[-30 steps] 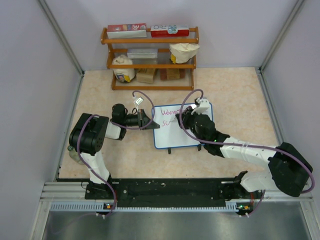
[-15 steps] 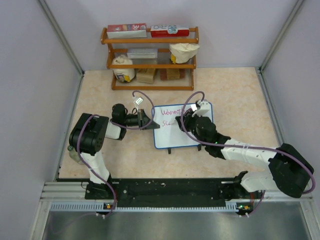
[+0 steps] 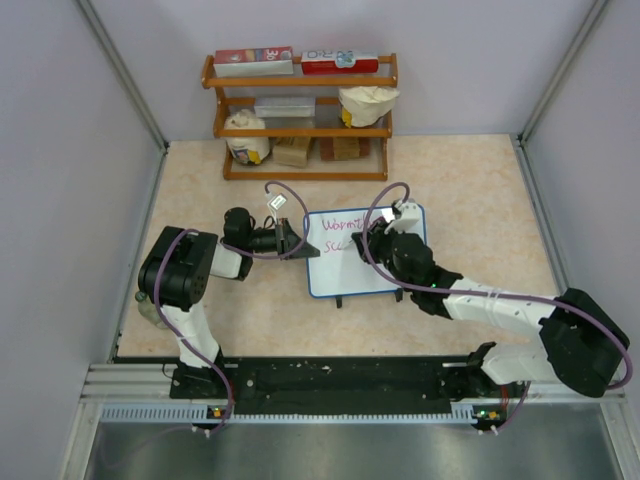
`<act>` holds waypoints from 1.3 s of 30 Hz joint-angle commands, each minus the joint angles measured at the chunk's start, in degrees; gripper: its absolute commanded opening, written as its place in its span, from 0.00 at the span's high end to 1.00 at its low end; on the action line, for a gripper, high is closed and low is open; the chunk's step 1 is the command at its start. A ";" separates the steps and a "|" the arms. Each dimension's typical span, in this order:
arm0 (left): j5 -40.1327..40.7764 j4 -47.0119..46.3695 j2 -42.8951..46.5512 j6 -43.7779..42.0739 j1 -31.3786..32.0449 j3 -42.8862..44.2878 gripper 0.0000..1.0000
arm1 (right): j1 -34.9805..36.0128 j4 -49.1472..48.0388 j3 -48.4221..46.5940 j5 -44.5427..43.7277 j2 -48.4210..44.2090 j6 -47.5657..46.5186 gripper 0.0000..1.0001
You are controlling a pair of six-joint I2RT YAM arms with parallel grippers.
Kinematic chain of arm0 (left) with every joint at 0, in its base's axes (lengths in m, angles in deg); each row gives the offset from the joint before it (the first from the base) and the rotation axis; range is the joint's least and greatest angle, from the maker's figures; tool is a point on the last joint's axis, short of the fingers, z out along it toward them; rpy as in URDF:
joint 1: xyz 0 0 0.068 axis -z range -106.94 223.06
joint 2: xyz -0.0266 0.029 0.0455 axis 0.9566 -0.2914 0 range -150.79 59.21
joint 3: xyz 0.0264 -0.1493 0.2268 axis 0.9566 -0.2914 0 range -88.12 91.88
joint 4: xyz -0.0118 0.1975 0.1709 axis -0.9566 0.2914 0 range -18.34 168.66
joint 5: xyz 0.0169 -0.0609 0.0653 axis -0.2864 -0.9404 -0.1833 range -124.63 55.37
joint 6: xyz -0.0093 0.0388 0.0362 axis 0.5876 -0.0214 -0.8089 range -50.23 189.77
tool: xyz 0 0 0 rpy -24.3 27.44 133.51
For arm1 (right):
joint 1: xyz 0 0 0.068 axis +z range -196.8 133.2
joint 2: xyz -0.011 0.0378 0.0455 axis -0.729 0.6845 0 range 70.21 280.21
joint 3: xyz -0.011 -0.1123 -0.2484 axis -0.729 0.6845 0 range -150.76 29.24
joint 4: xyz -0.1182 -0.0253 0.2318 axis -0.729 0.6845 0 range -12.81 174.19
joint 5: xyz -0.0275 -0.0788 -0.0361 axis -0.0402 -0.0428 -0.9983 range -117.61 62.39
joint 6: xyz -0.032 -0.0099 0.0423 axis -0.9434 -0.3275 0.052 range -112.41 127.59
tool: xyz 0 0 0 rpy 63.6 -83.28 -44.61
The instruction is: Write a sentence on the whiteboard
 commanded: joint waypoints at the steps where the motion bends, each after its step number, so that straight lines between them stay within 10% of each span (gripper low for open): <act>1: 0.48 -1.31 -0.13 0.44 -0.06 0.36 1.00 | -0.70 0.83 -3.15 -1.32 -2.26 -1.41 1.00; 39: 0.31 -0.96 -0.05 0.35 -0.06 0.53 1.00 | -2.11 0.22 -2.72 -0.62 0.37 -2.73 1.00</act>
